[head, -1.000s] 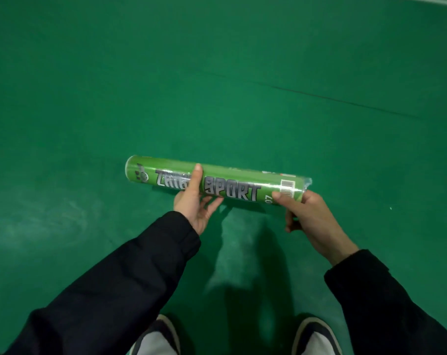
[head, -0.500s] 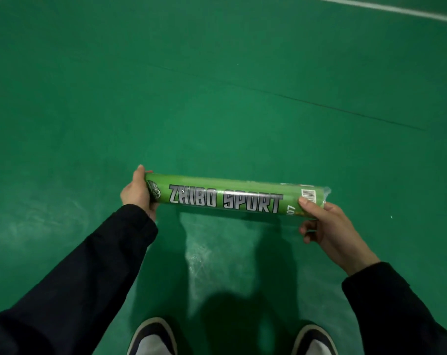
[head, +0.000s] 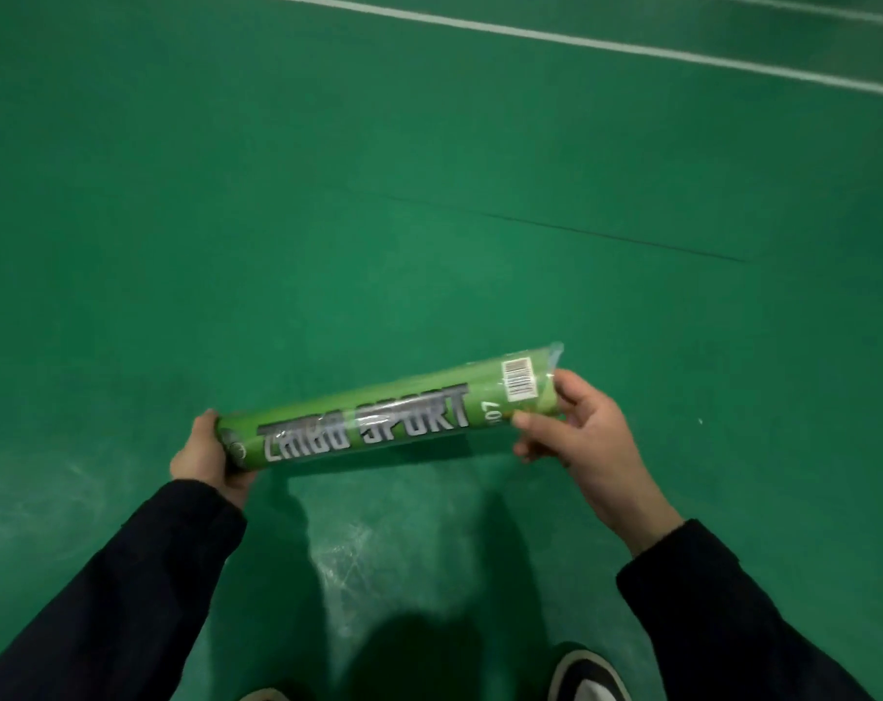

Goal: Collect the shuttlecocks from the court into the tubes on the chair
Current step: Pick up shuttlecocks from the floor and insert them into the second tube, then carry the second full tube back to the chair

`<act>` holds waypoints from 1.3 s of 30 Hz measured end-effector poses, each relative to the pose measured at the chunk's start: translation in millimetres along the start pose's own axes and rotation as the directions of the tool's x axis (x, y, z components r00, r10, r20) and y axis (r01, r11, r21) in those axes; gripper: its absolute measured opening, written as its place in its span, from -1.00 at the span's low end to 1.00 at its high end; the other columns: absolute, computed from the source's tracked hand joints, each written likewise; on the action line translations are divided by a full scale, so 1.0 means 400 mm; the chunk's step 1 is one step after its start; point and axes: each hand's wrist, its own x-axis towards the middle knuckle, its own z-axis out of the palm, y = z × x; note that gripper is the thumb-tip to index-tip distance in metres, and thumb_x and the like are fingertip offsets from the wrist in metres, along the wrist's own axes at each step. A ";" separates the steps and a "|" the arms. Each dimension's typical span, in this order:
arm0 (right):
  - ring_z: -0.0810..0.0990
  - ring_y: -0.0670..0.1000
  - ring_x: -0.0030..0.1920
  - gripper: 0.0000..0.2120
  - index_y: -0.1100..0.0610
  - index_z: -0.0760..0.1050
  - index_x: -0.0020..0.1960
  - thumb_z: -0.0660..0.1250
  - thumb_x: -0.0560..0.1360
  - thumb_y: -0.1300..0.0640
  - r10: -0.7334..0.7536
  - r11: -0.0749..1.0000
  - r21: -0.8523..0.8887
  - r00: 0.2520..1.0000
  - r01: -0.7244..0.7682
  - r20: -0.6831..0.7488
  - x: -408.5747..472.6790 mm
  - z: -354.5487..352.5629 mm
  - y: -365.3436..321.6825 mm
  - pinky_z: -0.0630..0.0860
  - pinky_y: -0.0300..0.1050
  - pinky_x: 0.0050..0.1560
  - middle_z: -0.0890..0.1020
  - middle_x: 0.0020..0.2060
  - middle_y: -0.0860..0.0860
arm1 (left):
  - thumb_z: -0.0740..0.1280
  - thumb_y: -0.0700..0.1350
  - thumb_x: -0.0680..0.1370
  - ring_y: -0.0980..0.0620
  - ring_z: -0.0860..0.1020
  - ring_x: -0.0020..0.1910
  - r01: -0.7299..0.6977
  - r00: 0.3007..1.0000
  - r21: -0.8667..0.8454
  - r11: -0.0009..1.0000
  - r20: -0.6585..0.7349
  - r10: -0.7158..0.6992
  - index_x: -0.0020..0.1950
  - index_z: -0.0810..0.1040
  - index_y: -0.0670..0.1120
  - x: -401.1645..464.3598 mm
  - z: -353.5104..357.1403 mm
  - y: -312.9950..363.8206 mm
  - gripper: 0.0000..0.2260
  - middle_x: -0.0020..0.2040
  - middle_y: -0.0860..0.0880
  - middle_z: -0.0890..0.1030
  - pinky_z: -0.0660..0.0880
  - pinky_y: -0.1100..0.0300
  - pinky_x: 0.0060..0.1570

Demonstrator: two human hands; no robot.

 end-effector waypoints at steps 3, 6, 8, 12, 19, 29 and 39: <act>0.65 -0.05 -0.27 -0.81 0.13 0.64 0.09 0.44 0.52 0.33 -0.068 0.981 -0.182 0.997 0.074 0.036 -0.002 0.026 -0.008 0.62 -0.13 -0.23 0.75 -0.10 0.04 | 0.25 0.13 0.69 0.06 0.68 -0.38 0.079 0.997 -0.005 0.997 0.011 -0.078 -0.02 0.46 0.04 -0.005 -0.030 -0.005 -0.80 -0.22 -0.01 0.67 0.67 0.08 -0.39; 0.67 -0.02 -0.26 -0.89 0.15 0.67 0.07 0.43 0.56 0.20 -0.003 0.962 -0.272 0.992 0.037 0.126 -0.001 0.014 -0.016 0.61 -0.10 -0.24 0.74 -0.15 0.06 | 0.19 0.17 0.71 0.03 0.66 -0.22 0.117 0.993 0.040 0.992 0.009 -0.118 0.00 0.46 0.02 -0.015 -0.043 -0.008 -0.75 -0.11 -0.04 0.66 0.66 -0.02 -0.05; 0.67 0.00 -0.26 -0.89 0.11 0.69 0.05 0.47 0.54 0.15 0.066 0.976 -0.217 0.983 -0.028 0.171 -0.002 0.000 -0.014 0.59 -0.11 -0.32 0.74 -0.17 0.04 | 0.17 0.17 0.71 0.03 0.68 -0.34 0.129 0.991 0.041 0.991 0.033 -0.131 0.05 0.49 -0.03 -0.007 -0.042 -0.013 -0.71 -0.18 -0.06 0.69 0.69 0.05 -0.26; 0.66 0.08 -0.38 -0.24 0.16 0.67 0.04 0.65 0.04 -0.33 0.179 0.973 -0.134 0.982 -0.186 -0.063 0.031 -0.018 -0.024 0.58 -0.05 -0.38 0.71 -0.32 0.19 | 0.07 -0.07 0.77 -0.11 0.62 0.31 0.059 0.992 0.121 0.991 0.105 -0.072 0.54 0.34 -0.23 0.000 0.065 0.060 -0.61 0.34 -0.30 0.61 0.52 0.05 0.31; 0.55 -0.03 -0.40 -0.84 0.24 0.58 0.14 0.39 0.56 0.26 0.184 0.983 0.071 0.914 -0.169 -0.362 0.082 -0.037 0.026 0.52 -0.15 -0.39 0.68 -0.22 0.12 | 0.36 -0.09 0.65 -0.12 0.61 -0.01 0.072 0.968 0.064 0.995 0.237 -0.085 0.13 0.58 -0.01 -0.089 0.142 0.050 -0.93 0.07 -0.16 0.64 0.63 -0.01 -0.03; 0.55 -0.07 -0.33 -0.75 0.20 0.63 0.10 0.35 0.61 0.01 0.363 0.920 0.284 0.860 -0.270 -0.359 -0.033 -0.062 -0.125 0.53 -0.16 -0.28 0.67 -0.18 0.03 | 0.40 0.11 0.61 -0.09 0.62 0.26 0.051 0.966 0.111 0.992 0.248 -0.077 0.30 0.55 -0.04 -0.290 0.188 0.165 -0.65 0.30 -0.13 0.63 0.60 0.02 0.14; 0.56 -0.05 -0.31 -0.88 0.11 0.63 0.05 0.33 0.63 0.11 0.530 0.800 0.573 0.657 -0.179 -0.536 -0.507 -0.120 -0.777 0.54 -0.14 -0.22 0.68 -0.19 0.01 | 0.41 0.14 0.58 -0.08 0.57 0.30 0.072 0.929 0.503 0.861 0.281 -0.242 0.34 0.52 -0.03 -0.928 0.459 0.507 -0.60 0.37 -0.11 0.56 0.56 -0.05 0.24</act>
